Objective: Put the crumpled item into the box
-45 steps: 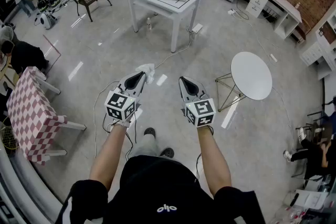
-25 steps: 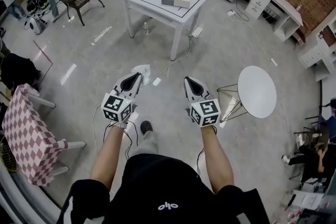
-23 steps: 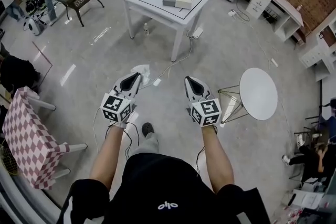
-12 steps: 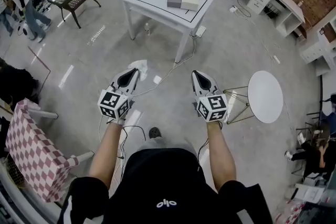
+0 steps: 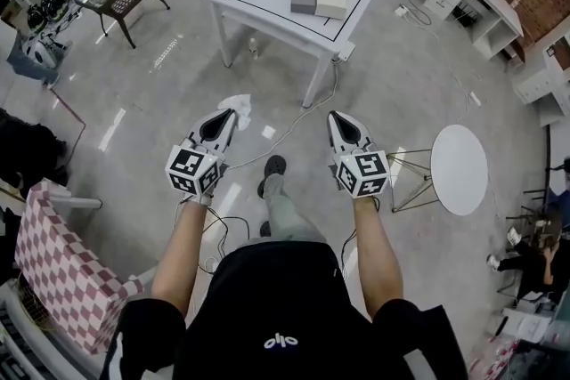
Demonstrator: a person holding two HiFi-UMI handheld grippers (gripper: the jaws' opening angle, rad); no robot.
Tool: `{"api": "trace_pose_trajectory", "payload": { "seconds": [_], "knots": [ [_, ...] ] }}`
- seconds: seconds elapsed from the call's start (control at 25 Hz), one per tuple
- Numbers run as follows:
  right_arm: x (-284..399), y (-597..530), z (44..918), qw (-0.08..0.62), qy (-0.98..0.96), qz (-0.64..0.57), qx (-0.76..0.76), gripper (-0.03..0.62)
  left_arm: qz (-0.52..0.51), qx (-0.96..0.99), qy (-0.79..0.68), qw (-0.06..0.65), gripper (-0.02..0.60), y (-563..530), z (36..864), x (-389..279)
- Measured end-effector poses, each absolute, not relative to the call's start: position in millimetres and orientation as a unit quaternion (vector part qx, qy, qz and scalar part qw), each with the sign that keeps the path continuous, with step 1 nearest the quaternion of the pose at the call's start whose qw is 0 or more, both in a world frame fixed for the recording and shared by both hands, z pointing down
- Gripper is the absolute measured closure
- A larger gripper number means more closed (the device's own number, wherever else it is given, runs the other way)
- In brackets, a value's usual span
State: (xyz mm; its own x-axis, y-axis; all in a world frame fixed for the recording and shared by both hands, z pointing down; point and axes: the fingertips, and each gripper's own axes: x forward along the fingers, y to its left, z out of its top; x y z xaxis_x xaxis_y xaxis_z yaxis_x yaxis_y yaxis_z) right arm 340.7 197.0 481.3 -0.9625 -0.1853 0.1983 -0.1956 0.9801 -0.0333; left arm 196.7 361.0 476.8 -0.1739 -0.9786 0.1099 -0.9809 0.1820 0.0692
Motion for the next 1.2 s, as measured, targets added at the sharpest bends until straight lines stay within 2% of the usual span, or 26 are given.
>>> {"api": "trace_pose_trajectory", "payload": {
  "seconds": [0.84,1.2],
  "knots": [
    [106.9,26.7,494.9,0.098,-0.981,0.06,0.157,0.588,0.031,0.684,-0.726,0.069,0.569,182.2,471.1,-64.7],
    [60.3,-26.4,497.6,0.1,-0.976,0.068,0.178,0.588,0.039,0.702,-0.708,0.073,0.569,119.6,474.5,-118.6]
  ]
}}
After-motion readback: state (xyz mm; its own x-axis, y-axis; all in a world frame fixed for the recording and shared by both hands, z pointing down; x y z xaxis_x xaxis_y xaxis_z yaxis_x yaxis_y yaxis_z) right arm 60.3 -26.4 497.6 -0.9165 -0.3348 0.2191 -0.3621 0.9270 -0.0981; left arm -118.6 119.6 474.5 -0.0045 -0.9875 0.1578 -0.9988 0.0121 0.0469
